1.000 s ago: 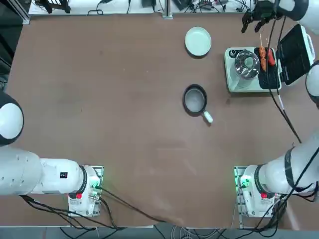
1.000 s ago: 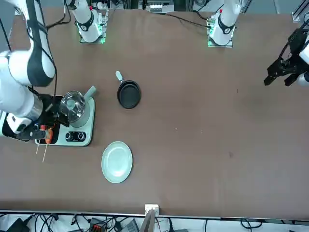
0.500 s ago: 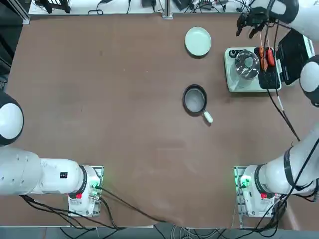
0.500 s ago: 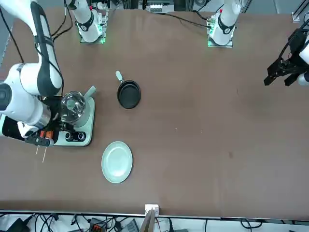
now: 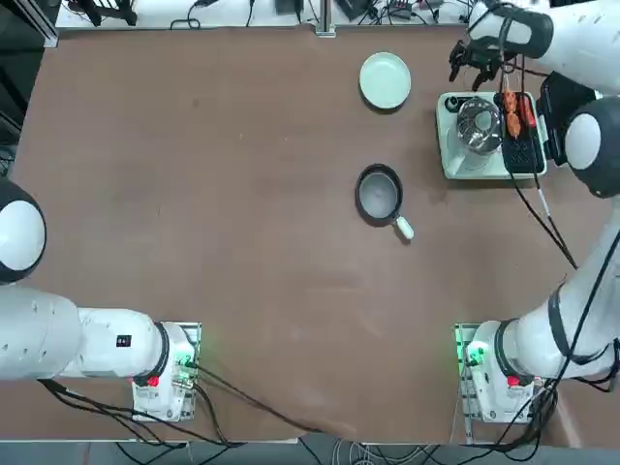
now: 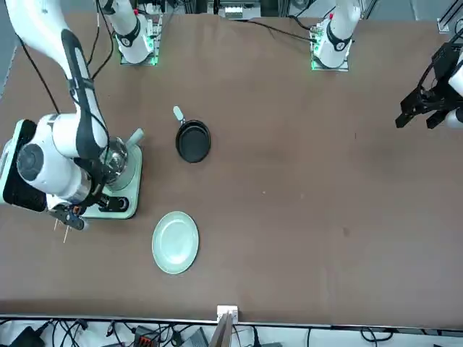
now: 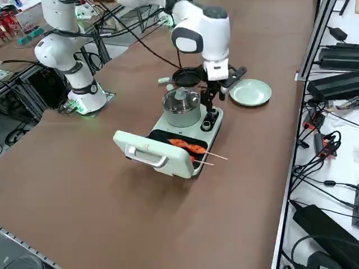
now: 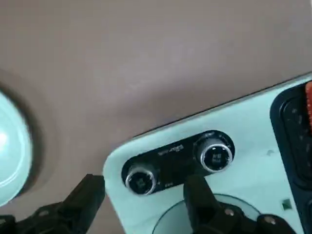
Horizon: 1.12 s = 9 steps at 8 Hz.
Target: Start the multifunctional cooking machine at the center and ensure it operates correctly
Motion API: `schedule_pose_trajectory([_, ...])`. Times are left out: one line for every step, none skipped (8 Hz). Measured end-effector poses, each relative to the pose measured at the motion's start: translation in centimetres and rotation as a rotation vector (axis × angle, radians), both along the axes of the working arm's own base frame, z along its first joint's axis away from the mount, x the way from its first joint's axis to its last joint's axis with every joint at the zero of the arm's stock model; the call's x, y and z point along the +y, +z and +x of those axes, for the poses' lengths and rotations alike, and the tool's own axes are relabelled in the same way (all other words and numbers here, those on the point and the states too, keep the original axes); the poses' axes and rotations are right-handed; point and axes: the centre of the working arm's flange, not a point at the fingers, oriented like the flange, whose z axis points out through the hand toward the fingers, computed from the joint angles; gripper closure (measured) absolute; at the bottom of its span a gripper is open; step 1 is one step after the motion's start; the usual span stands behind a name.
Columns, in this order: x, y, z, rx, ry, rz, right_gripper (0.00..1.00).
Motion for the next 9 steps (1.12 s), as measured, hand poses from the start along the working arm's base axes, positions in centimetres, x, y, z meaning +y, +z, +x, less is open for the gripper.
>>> schedule_pose_trajectory([-0.3,-1.1,0.0,0.013,-0.021,-0.003,0.04])
schedule_pose_trajectory([-0.2,-1.5,-0.1,0.02,-0.042,-0.003,0.07])
schedule_pose_trajectory([0.0,-1.6,-0.1,0.021,-0.057,-0.003,0.09])
schedule_pose_trajectory([0.3,-1.7,-0.1,0.024,-0.067,-0.003,0.12])
schedule_pose_trajectory([0.6,-1.9,-0.1,0.028,-0.074,-0.003,0.13])
schedule_pose_trajectory([0.8,-2.2,-0.2,0.033,-0.075,-0.003,0.15])
schedule_pose_trajectory([0.9,-2.5,-0.2,0.037,-0.076,-0.004,0.16])
schedule_pose_trajectory([0.9,-2.8,-0.2,0.041,-0.081,-0.005,0.18])
schedule_pose_trajectory([0.9,-3.0,-0.3,0.046,-0.096,-0.006,0.2])
